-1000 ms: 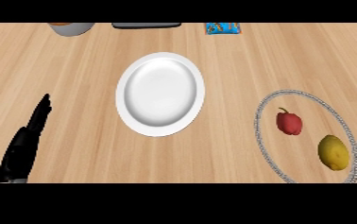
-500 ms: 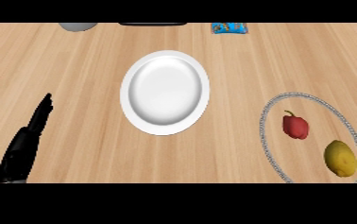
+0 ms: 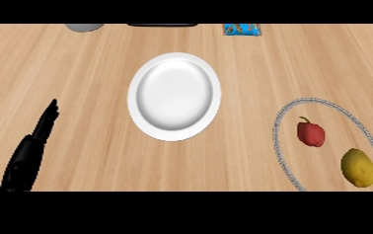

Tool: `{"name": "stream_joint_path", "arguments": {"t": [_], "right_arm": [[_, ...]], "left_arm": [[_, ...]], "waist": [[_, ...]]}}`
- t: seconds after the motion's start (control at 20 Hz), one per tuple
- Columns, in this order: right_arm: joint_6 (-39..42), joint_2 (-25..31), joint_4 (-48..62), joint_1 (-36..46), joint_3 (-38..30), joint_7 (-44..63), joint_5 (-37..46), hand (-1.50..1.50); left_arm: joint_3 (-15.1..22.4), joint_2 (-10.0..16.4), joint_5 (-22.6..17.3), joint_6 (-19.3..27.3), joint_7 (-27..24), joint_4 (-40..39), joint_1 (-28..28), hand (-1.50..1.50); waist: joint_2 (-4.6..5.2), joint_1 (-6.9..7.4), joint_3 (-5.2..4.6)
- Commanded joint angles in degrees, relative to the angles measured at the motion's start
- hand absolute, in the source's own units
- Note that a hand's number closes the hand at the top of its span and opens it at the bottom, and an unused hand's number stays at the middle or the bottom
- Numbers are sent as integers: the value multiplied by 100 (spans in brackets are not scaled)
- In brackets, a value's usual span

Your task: Pick the lemon from the placemat and place it in the plate

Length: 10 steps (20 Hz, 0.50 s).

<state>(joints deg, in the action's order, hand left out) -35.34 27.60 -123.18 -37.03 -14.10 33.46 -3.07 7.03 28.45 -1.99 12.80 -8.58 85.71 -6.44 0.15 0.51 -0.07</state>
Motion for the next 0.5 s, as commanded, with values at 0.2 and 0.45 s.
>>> {"name": "stream_joint_path", "arguments": {"t": [0.2, 0.45], "right_arm": [[1100, 601, 1079, 686, 255, 654, -54, -150], [1748, 541, 1373, 848, 292, 630, -82, -150]], "left_arm": [[-212, 16, -7, -165, 71, 90, -64, 0], [-305, -123, 197, -218, 38, -192, 271, 0]], "waist": [[-11, -4, 8], [-16, -65, 7]]}}
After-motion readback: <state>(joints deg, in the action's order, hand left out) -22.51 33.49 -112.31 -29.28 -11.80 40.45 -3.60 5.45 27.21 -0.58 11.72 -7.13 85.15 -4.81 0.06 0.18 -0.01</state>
